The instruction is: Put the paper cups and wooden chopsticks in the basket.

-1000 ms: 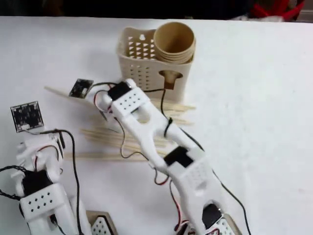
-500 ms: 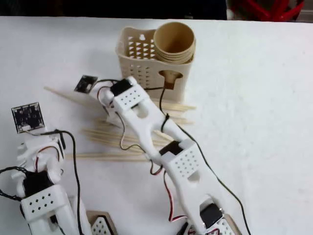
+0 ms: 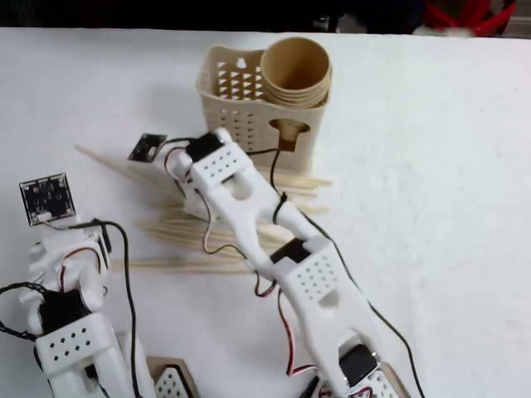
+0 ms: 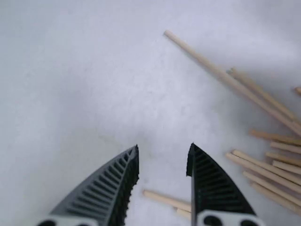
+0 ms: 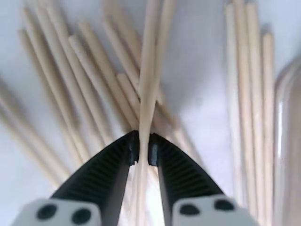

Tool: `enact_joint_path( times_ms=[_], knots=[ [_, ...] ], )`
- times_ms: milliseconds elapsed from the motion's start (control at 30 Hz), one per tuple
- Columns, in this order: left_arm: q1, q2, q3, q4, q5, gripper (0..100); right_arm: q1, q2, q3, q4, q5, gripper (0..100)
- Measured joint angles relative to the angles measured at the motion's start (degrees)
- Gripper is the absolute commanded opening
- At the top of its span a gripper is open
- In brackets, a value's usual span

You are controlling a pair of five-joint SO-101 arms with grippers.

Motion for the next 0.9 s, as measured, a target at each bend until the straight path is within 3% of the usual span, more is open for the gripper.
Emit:
enact_joint_path(
  times_ms=[533, 900],
  knots=[
    [0.0, 0.0, 0.0, 0.0, 0.0, 18, 0.3, -19.3, 0.0, 10.5, -0.9, 1.9],
    [0.0, 0.0, 0.0, 0.0, 0.0, 18, 0.1, -39.8, 0.0, 6.7, -8.0, 1.9]
  ],
)
